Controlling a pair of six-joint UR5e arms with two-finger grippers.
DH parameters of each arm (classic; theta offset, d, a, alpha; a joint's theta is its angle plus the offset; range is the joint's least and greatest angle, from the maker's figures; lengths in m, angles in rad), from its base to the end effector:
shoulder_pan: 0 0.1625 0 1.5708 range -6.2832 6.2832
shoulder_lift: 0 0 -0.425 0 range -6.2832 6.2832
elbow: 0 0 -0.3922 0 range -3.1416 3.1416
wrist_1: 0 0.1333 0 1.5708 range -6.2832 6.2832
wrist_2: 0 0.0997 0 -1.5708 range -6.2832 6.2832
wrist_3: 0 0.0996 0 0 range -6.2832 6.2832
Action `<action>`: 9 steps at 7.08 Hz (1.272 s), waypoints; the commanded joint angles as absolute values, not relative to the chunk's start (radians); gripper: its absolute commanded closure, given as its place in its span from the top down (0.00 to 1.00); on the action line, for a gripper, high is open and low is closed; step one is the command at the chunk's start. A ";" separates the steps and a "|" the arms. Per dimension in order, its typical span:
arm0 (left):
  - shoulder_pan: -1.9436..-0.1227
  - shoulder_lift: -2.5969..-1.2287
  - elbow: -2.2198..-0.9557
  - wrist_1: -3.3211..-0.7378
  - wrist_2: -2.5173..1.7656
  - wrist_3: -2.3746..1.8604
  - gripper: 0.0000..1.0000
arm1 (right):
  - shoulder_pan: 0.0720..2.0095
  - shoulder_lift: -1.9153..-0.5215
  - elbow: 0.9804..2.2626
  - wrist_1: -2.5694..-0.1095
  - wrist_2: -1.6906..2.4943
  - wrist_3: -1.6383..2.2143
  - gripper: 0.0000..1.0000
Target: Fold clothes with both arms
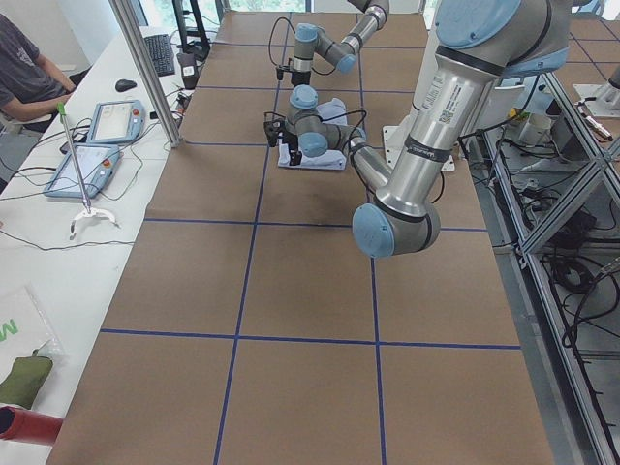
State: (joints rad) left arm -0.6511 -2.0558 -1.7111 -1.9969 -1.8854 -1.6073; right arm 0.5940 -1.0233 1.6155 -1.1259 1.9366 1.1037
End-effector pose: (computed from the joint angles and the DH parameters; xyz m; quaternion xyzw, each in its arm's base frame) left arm 0.4532 -0.4741 0.2694 0.0208 0.5134 -0.2139 0.8308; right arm -0.5067 -0.4601 0.2679 0.1103 -0.5003 -0.0358 0.8581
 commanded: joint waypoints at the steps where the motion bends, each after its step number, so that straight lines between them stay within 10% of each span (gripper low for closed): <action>1: -0.657 -2.054 -1.715 -1.994 -1.887 -1.606 1.00 | 0.505 -0.959 1.617 -1.156 1.837 1.156 1.00; 9: -0.667 -2.049 -1.715 -1.993 -1.887 -1.606 1.00 | 0.494 -0.767 1.346 -1.168 1.792 1.152 0.94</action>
State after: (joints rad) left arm -0.6659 -2.0504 -1.7157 -1.9929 -1.8868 -1.6067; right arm 0.4937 -0.7880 1.3926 -1.1818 1.8052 1.1514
